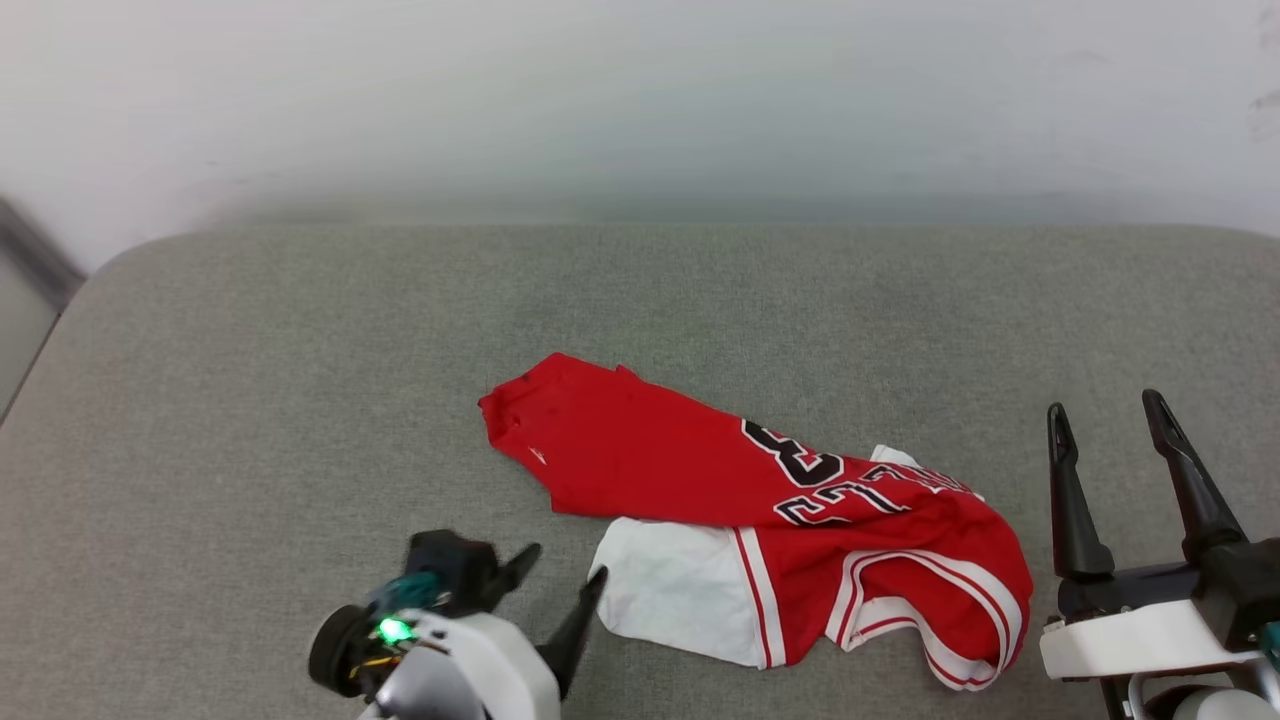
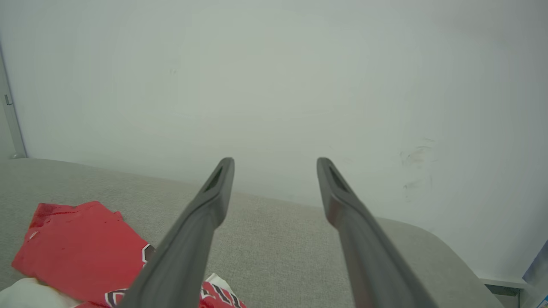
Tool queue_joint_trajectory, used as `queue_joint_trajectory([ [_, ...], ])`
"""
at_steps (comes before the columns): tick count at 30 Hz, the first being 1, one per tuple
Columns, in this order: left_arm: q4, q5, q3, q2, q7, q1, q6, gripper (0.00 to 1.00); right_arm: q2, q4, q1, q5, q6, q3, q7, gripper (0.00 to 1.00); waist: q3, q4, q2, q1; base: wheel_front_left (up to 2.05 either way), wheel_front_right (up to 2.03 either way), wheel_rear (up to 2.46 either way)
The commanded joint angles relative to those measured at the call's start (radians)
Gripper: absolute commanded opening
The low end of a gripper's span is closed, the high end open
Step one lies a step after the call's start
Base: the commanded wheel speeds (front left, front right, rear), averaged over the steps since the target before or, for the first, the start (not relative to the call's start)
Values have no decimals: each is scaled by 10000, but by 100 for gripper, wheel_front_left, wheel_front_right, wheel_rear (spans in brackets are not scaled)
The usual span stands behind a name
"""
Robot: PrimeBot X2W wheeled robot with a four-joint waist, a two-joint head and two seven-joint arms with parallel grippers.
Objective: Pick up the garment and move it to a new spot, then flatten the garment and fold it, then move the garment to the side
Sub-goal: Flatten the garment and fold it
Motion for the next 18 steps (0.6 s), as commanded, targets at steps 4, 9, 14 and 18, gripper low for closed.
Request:
queue_joint_trajectory([
  [4, -233, -156, -436, 119, 1947, -779, 23, 100, 20, -79, -170, -89, -3, 116, -19, 100, 494, -186, 0, 0, 0, 0, 0],
  [9, 48, 118, -753, 181, 3465, -1461, 398, 100, 20, -144, -384, -96, -3, 213, -17, 100, 1085, -458, 0, 0, 0, 0, 0],
  [14, 517, 365, -1080, 279, 3994, -1765, 331, 100, 20, -216, -546, -65, -3, 204, -19, 100, 1604, -696, 0, 0, 0, 0, 0],
  [18, 1059, 476, -1139, 275, 4009, -1897, 395, 100, 20, -235, -586, -26, -3, 182, -19, 100, 1825, -770, 0, 0, 0, 0, 0],
])
